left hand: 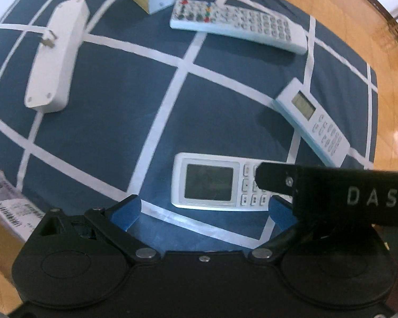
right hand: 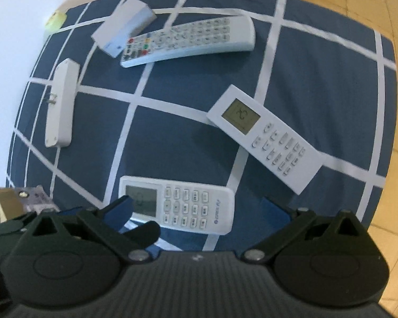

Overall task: Organize objects
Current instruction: 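Move both tools toward the white remotes on the bed, then grasp the white screen handset with the left tool while the right grasps the white remote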

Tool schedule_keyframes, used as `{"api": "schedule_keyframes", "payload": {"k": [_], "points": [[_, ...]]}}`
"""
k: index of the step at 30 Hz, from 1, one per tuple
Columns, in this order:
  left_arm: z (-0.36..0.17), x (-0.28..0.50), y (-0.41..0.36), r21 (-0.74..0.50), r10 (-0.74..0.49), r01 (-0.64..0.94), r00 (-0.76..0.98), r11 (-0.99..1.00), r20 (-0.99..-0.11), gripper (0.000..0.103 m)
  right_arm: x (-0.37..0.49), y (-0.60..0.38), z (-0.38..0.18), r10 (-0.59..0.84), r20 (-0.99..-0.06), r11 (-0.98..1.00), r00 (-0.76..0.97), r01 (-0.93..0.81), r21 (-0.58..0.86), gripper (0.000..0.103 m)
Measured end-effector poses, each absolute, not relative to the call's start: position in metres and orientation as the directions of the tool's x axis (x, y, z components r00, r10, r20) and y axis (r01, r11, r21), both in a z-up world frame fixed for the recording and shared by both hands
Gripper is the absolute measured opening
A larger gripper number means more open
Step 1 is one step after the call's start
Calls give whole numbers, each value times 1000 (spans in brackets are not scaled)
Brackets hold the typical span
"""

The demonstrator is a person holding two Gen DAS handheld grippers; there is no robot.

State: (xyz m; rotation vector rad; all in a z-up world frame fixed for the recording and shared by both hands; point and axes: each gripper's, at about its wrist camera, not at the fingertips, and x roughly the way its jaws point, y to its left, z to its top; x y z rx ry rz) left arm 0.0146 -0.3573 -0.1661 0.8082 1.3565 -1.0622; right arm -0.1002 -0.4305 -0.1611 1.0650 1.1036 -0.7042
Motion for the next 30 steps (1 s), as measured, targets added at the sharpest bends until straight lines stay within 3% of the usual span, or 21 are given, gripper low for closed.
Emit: {"api": "schedule_keyframes", "payload": {"k": [11, 20, 26, 30], "points": [[-182, 16, -360, -156, -113, 931, -126, 329, -986, 103, -98, -429, -183, 75, -952, 322, 298, 896, 306, 100], [-186, 21, -361, -170, -117, 928, -138, 333, -984, 100, -96, -431, -193, 90, -951, 308, 295, 900, 309, 89], [-189, 20, -362, -192, -118, 923, -161, 334, -980, 89, -93, -431, -196, 95, -953, 310, 287, 902, 302, 77], [-191, 20, -362, -200, -118, 920, -170, 337, -978, 80, -90, -429, -196, 79, -956, 327, 283, 898, 293, 75]]}}
